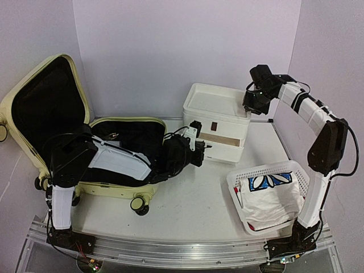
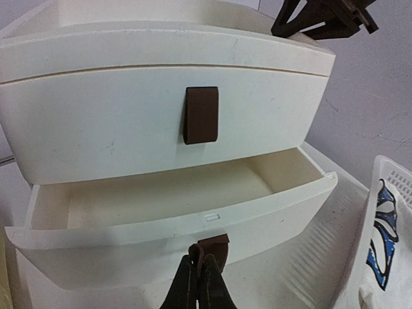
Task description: Open, take out, and arrange the luggage
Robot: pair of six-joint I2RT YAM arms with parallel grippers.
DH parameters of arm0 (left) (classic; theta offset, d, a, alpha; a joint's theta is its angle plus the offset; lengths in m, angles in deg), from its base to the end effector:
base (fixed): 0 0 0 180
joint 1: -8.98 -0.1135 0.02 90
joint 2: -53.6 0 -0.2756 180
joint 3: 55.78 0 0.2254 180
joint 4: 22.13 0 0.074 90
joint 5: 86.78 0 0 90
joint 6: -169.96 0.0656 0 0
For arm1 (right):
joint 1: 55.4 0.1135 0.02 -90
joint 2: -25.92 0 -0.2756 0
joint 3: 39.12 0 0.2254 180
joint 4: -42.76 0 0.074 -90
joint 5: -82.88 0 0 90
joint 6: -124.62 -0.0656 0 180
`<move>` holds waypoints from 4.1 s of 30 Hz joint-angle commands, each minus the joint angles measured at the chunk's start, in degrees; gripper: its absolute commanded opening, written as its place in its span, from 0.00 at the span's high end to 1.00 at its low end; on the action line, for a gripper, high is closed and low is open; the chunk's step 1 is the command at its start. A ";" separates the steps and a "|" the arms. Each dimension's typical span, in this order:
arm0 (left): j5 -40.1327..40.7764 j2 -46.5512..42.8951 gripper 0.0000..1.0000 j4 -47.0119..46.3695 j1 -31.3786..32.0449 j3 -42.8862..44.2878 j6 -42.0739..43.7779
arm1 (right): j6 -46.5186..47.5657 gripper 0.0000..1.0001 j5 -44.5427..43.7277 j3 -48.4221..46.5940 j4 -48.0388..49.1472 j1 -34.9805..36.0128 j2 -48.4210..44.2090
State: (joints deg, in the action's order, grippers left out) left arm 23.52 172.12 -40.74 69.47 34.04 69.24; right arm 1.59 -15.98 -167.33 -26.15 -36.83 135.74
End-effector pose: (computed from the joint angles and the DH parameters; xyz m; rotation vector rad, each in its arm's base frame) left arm 0.2576 -0.4089 0.2237 0.4996 1.7024 -0.6004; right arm 0.3972 0.1228 0.3367 0.3757 2.4207 0.2116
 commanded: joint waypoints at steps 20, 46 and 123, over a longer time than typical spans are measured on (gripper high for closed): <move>-16.48 -15.08 1.00 13.65 1.02 -10.34 -10.13 | -6.53 1.00 -4.60 -7.24 9.53 0.04 4.94; -14.02 -44.47 0.14 70.94 -26.68 -1.25 -29.06 | -1.82 1.00 1.81 0.18 9.62 0.04 -0.06; -4.34 -21.95 0.81 65.91 -28.81 19.31 -67.76 | -2.24 1.00 4.52 4.38 9.92 0.06 -2.33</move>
State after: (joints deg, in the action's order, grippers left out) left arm 18.99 161.45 37.27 30.96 60.05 -0.77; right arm 3.16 -16.92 -164.22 -17.10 -36.50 136.31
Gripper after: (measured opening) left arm 0.353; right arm 0.176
